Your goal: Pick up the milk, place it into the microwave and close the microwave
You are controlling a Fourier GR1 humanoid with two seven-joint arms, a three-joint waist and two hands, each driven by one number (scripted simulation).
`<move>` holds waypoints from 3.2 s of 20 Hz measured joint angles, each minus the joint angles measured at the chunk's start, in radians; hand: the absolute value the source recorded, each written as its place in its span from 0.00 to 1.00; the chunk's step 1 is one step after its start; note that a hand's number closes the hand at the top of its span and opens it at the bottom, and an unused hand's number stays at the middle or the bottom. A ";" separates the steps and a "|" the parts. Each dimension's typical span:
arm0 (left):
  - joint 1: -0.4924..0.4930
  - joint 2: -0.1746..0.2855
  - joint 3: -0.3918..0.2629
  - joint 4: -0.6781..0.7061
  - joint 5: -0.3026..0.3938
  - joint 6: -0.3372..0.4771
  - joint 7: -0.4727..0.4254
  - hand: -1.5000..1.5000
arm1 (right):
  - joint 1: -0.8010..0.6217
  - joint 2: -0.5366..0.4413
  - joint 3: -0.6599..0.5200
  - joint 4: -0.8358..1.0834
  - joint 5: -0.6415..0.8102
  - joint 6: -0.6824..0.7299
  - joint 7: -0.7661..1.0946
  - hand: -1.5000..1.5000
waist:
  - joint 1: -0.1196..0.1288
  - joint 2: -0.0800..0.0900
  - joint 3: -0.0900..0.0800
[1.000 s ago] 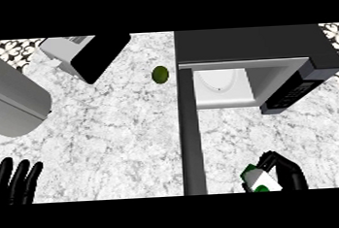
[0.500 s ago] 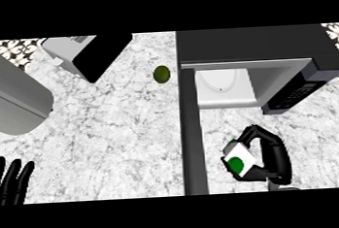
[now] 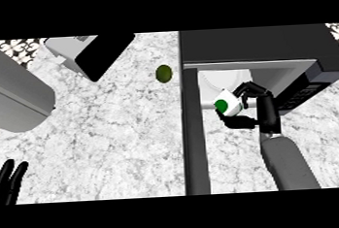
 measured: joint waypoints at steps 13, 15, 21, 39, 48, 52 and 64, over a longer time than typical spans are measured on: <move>-0.062 -0.010 -0.016 0.033 -0.013 -0.006 0.028 0.00 | -0.357 -0.089 -0.157 0.505 0.039 -0.233 -0.066 1.00 | 0.033 0.010 0.004; -0.065 -0.012 -0.019 0.041 -0.027 -0.004 0.022 0.00 | -0.383 -0.096 -0.167 0.543 0.053 -0.303 -0.075 1.00 | 0.043 0.015 0.007; -0.065 -0.002 -0.012 0.044 -0.044 -0.009 0.025 0.00 | -0.484 -0.150 -0.123 0.686 0.147 -0.378 -0.062 0.00 | 0.061 0.024 0.007; -0.067 -0.014 -0.035 0.073 -0.117 -0.019 -0.009 0.00 | -0.633 -0.137 -0.133 0.862 0.184 -0.375 -0.085 0.00 | 0.049 0.023 0.003; -0.044 -0.018 -0.054 0.049 -0.141 -0.023 0.000 0.00 | -0.618 -0.171 -0.183 0.853 0.148 -0.408 -0.136 0.00 | 0.039 0.019 0.003; -0.025 -0.029 -0.080 0.036 -0.165 -0.020 0.001 0.00 | -0.615 -0.168 -0.202 0.844 0.129 -0.407 -0.153 0.00 | 0.040 0.019 0.004; 0.025 -0.057 -0.130 0.007 -0.211 -0.007 -0.007 0.00 | -0.583 -0.170 -0.237 0.805 0.070 -0.247 -0.190 0.00 | 0.043 0.010 -0.011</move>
